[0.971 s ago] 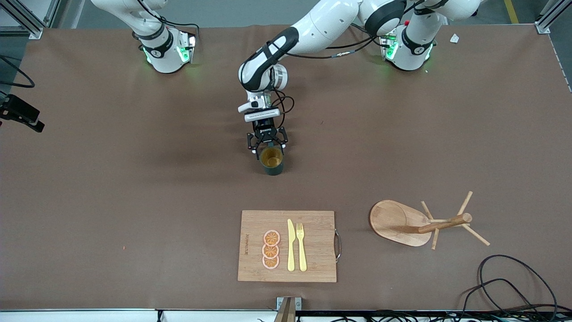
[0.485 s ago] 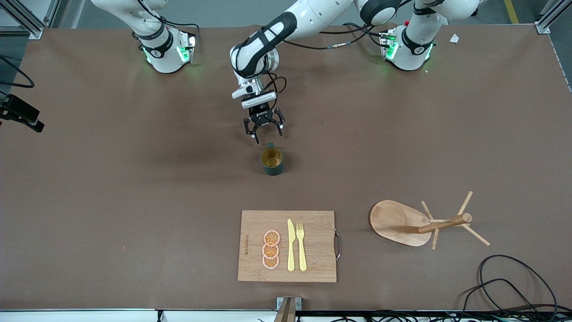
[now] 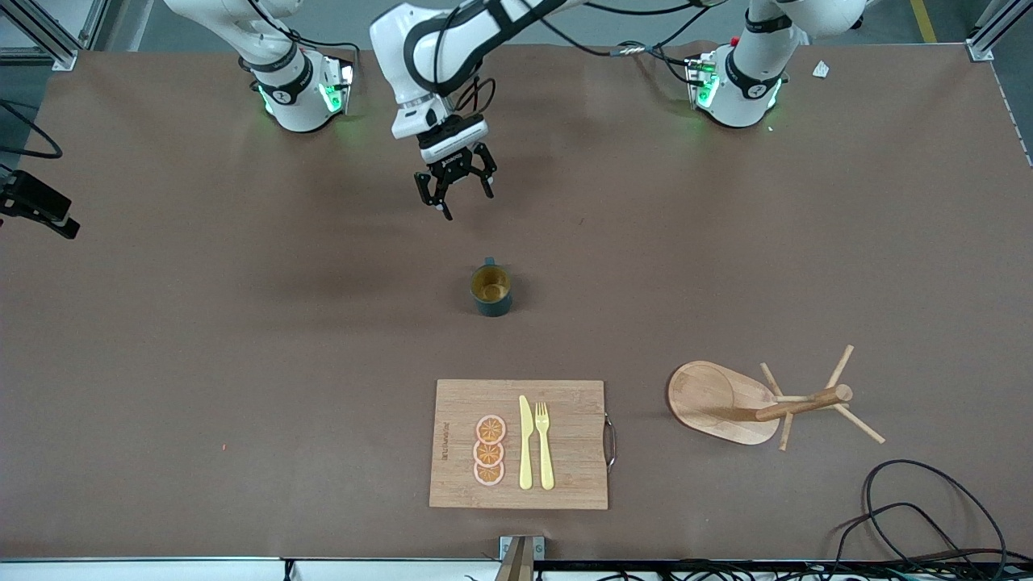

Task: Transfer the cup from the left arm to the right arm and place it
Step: 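Open the left gripper and raise it while the right gripper approaches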

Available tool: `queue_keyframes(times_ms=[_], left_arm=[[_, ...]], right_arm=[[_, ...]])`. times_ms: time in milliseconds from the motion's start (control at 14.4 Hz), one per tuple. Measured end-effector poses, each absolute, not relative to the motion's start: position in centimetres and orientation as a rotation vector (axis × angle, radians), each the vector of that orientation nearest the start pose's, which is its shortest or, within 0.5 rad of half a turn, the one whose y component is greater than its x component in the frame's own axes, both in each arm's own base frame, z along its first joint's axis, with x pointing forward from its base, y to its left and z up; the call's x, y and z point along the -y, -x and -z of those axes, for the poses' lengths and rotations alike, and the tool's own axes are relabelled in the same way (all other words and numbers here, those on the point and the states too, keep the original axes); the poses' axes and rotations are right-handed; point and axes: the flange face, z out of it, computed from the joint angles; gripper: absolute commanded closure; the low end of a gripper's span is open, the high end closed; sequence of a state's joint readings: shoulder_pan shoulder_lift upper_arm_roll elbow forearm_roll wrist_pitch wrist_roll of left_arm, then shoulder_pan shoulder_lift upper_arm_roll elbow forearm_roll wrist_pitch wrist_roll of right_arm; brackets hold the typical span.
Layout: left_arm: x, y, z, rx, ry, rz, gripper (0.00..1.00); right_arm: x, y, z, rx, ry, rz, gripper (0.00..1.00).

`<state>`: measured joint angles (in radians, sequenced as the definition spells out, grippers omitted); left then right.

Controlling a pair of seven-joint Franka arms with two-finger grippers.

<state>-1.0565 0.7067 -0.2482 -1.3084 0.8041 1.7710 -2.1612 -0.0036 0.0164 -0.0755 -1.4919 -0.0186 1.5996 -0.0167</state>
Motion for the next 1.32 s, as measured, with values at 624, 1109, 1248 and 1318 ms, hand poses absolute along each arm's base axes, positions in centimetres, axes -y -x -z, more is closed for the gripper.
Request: queue_keyframes(times_ms=[624,1109,1248,1318], left_arm=[[44.5,-50.7,-56.2,1.361,2.792,0.532,0.0],[25.1,-60.1,-59.4,1.094,2.941,0.25,0.0],[24.1,-60.0,-59.4,0.982,2.95,0.203,0.0],[23.6,-59.9,-59.7,0.92,2.953,0.178,0.0]], right_arm=[[4.4,-56.2,-65.6,-0.066,3.162,0.151,0.0],[-1.1,-58.5,-61.8,0.085,3.144,0.076,0.0],[-3.9,-59.3,-60.3,0.102,3.123,0.06,0.0],[-5.4,-59.6,-59.5,0.063,3.119,0.048,0.0]])
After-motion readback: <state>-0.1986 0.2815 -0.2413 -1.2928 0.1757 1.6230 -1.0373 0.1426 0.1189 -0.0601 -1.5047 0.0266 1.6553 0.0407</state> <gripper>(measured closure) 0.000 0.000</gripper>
